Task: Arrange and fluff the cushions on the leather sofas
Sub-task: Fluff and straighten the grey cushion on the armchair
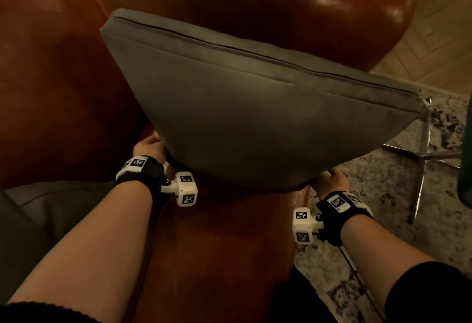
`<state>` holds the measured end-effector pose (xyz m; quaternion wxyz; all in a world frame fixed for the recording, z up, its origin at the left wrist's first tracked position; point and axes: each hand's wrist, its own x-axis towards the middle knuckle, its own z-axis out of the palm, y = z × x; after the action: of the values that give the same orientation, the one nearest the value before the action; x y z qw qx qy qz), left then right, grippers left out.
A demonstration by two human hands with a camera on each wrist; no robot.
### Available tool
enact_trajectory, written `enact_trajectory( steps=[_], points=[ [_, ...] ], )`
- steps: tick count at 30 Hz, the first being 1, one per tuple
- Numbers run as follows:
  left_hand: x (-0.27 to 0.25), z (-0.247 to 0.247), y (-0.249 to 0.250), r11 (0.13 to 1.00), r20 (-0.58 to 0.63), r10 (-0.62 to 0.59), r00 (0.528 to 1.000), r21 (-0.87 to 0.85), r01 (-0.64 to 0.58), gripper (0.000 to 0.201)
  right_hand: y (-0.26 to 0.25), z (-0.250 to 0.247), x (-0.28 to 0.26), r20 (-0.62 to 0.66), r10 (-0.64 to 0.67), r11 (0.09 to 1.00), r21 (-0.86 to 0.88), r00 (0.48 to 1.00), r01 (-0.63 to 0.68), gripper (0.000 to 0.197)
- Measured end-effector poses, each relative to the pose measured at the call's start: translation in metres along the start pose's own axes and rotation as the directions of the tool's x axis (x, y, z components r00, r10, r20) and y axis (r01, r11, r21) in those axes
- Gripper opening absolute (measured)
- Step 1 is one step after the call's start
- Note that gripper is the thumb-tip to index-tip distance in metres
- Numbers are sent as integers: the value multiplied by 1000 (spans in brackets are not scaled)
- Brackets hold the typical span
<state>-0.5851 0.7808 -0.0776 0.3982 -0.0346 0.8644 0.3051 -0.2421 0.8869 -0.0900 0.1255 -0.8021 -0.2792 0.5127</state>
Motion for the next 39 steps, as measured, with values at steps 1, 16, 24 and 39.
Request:
enact_trajectory(
  steps=[1,16,24,39],
  points=[
    [2,-4,1,1000,-35,-3,999,-1,3,39,3,-4,8,-55,-29,997,-74,998,25,36],
    [-55,-18,2,964,-258,206,944,-110,-240,20,1,-26,-57,280,-213,579,-735,936,352,18],
    [-173,-37,81,461,-88,887,454,101,-882,14,-111,-62,-178,211,-911,243,-417,353,876,16],
    [-123,-2,175,-14,534,743,402,614,-789,41,-174,-47,-104,372,-813,153,-606,449,780,36]
  ],
)
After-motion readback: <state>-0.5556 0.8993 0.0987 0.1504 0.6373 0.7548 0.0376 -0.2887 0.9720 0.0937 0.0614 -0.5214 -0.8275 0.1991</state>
